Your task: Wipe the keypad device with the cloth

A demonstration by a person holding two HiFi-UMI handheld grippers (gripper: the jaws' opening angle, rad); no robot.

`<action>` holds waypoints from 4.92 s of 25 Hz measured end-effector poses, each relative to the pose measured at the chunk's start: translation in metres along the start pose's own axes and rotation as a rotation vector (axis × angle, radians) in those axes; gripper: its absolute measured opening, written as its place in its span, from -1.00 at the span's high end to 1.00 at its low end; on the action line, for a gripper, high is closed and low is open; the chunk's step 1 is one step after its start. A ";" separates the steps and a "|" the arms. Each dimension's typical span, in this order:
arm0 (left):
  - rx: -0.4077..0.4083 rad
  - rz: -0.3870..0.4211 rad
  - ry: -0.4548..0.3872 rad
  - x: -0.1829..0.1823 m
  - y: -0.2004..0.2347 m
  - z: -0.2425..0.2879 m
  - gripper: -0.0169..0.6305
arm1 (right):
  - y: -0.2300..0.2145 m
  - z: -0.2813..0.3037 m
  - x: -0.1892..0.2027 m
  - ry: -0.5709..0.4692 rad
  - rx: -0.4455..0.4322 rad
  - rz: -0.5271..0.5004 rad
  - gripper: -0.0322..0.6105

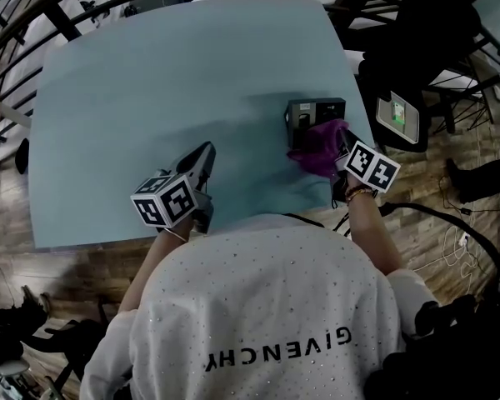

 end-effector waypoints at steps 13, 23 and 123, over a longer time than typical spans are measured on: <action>0.007 -0.016 0.007 0.015 -0.014 0.010 0.95 | 0.082 0.018 0.027 0.154 -0.227 -0.345 0.84; -0.059 -0.055 -0.023 0.024 -0.031 0.019 0.95 | 0.066 0.035 0.021 0.233 -0.295 -0.358 0.84; -0.073 0.015 0.044 0.016 -0.091 0.090 0.95 | -0.074 0.021 0.004 0.208 -0.266 -0.091 0.84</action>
Point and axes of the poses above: the fingertips, and each gripper's own axes: z forward along the fingers, y to its left, x out of its underside, the point moved 10 cm from there along -z, backward along the fingers, and after that the axes turned 15 degrees about y, right-handed, at the moved point
